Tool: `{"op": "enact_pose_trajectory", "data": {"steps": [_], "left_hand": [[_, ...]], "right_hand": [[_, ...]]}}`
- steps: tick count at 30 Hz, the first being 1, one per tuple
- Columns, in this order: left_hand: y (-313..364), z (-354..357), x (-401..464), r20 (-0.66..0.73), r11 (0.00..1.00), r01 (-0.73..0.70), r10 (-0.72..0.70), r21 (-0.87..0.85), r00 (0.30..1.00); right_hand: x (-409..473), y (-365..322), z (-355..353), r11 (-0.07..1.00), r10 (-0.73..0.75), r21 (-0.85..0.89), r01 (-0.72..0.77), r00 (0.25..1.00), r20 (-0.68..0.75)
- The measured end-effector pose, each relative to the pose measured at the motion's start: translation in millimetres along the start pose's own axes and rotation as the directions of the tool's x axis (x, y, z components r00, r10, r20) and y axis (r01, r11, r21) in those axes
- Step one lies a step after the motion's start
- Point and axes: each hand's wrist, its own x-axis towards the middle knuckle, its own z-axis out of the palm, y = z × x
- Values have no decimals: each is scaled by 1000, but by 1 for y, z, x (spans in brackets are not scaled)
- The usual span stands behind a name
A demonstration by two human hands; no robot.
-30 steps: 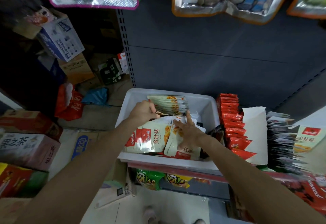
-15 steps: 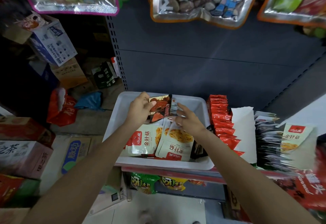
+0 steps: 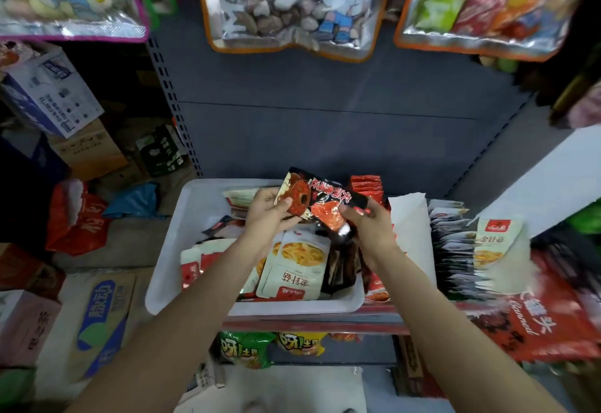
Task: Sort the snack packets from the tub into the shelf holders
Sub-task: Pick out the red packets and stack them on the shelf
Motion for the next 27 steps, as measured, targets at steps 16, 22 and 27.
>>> {"op": "enact_pose_trajectory", "data": {"steps": [16, 22, 27], "left_hand": [[-43, 137, -5, 521, 62, -520, -13, 852, 853], [-46, 142, 8, 495, -79, -508, -138, 858, 858], [-45, 144, 11, 486, -71, -499, -145, 863, 862]], "right_hand": [[12, -73, -169, 321, -549, -858, 402, 817, 177], [47, -61, -154, 84, -308, -910, 406, 879, 364], [79, -53, -141, 18, -31, -876, 483, 876, 482]]}}
